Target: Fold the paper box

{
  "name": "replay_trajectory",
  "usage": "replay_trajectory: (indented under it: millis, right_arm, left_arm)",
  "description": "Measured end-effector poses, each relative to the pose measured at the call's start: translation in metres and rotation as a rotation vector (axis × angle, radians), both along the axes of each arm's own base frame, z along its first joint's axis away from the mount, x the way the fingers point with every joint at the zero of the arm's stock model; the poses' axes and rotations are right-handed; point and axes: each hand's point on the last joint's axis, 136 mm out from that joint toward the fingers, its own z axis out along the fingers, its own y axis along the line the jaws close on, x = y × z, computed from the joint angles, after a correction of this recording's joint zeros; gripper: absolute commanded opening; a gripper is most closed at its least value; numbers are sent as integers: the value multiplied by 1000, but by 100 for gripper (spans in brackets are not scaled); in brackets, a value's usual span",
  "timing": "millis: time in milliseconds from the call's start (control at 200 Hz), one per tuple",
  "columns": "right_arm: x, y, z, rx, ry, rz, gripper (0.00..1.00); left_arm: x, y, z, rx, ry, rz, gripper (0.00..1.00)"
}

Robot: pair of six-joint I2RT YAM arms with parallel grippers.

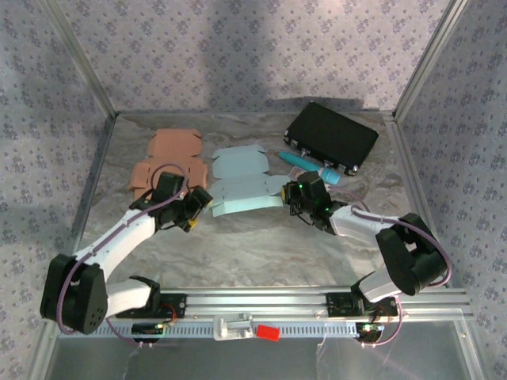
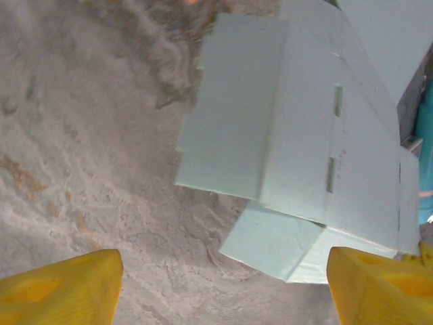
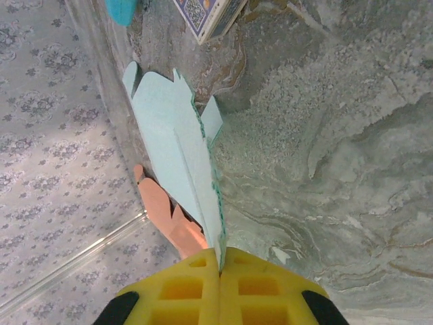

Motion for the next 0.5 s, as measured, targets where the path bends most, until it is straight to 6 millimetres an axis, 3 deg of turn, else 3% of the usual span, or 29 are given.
replay_trajectory:
  millis: [155, 365, 500]
  right_arm:
    - [0, 1, 0, 10, 21, -8, 0]
    - [-3, -1, -2, 15, 43, -16, 0]
    - [-4, -1, 3, 26, 37, -19, 0]
  left_arm:
    - [1, 0, -18, -104, 50, 153, 84]
    - [32, -10, -13, -226, 11, 276, 83]
    - [46, -15, -17, -263, 1, 314, 76]
